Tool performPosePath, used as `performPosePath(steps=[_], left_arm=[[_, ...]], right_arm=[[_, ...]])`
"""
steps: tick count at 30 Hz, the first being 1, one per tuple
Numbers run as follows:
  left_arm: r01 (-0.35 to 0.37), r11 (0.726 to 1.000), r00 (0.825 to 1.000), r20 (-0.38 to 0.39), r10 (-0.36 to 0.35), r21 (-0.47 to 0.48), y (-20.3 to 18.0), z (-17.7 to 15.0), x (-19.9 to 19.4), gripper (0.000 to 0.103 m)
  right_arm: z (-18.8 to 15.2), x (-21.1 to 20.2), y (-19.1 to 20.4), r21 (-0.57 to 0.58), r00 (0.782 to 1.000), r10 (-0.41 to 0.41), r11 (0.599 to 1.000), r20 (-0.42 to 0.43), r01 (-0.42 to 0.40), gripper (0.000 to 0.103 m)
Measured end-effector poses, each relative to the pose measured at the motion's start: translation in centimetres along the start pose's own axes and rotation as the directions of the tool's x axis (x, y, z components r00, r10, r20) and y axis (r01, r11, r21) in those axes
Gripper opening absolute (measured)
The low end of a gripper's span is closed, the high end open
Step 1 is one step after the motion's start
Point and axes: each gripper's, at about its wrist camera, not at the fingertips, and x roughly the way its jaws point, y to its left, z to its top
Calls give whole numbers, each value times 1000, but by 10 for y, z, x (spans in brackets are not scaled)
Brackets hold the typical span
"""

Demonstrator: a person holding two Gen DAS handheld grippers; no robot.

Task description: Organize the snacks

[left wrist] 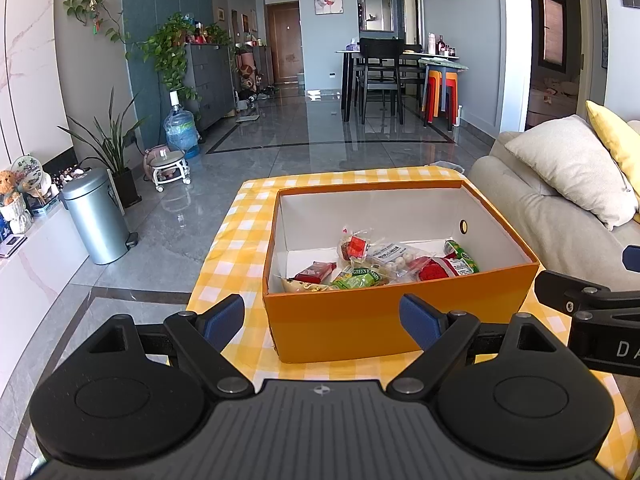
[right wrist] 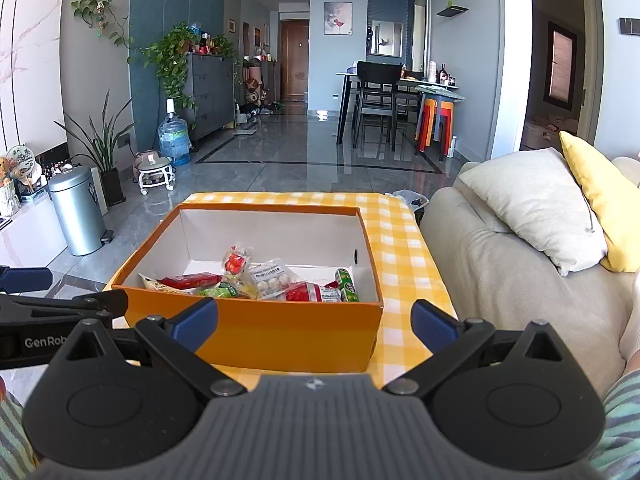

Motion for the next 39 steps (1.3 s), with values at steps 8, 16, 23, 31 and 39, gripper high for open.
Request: performPosePath(steps=[8, 16, 23, 31, 39], left_arm=[[2, 1000, 1000, 3, -2, 6, -1, 0, -1, 102], [5, 1000, 1000, -9, -5, 2, 1, -1, 0, 102], [7, 1000, 1000, -13, -7, -9, 2, -1, 0, 102], [6, 1000, 1000, -8, -6, -1, 3, -2, 0, 102], [-1, 1000, 1000, 11, 1, 13, 0, -2, -3, 102]], right_arm=[[-1, -1, 0, 0, 1000, -1, 1000, -3, 1, 99], [-1, -1, -1, 7, 1000, -5, 1000, -9, 5, 99], [-1, -1, 0, 6, 1000, -6, 1000, -9, 6, 99], [-1, -1, -1, 5, 1000, -6, 1000, -10, 6, 99], [-1, -1, 0, 6, 1000, -6, 1000, -11, 6, 99]])
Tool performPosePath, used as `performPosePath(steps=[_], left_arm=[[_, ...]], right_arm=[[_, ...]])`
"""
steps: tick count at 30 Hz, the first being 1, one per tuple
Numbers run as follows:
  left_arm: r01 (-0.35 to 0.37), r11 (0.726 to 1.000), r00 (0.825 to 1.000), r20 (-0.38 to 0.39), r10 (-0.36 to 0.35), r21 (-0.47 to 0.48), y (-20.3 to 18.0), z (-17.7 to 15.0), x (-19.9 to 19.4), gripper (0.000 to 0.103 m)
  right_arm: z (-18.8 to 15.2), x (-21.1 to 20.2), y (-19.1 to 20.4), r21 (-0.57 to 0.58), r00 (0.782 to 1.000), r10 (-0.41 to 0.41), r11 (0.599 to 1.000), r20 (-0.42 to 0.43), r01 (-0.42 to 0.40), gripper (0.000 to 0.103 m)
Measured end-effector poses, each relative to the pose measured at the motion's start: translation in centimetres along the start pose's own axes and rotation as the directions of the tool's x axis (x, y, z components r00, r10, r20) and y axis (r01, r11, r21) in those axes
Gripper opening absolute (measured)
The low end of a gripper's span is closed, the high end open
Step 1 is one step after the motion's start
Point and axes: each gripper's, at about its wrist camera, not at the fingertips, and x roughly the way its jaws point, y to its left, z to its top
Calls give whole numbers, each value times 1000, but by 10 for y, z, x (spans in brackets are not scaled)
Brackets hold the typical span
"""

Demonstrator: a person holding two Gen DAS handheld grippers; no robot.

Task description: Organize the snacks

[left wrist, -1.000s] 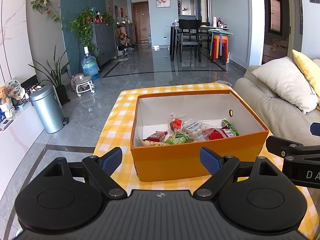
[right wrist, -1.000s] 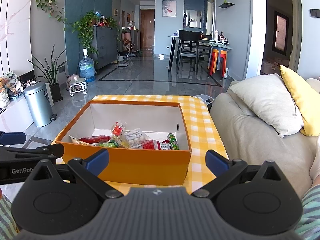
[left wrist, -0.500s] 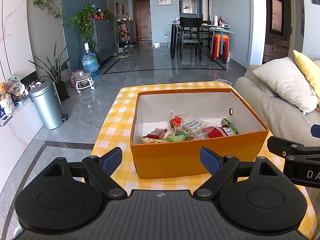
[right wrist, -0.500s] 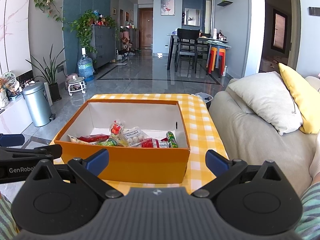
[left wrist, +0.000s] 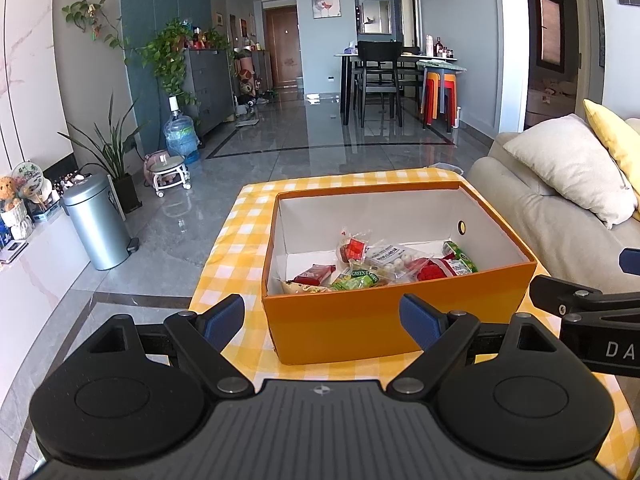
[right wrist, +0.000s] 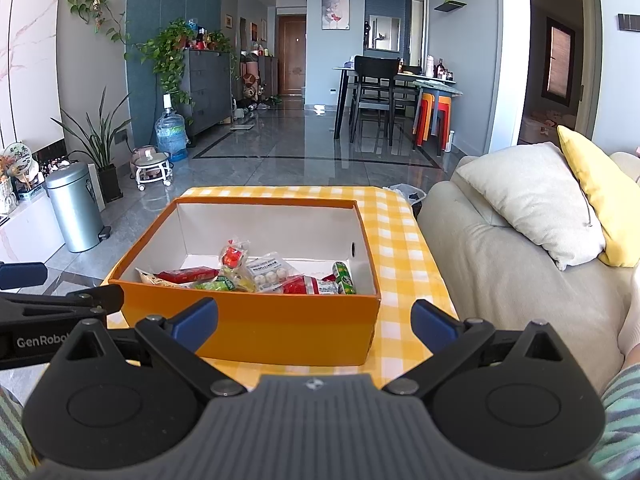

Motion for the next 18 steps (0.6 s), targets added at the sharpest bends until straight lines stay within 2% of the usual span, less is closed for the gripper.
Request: performPosePath(steps=[18], left_arm=[[7, 1000, 1000, -31, -7, -18, 3, -3, 6, 102]], right_arm=[[-5, 7, 0, 0, 1000, -14, 1000, -28, 14, 99]])
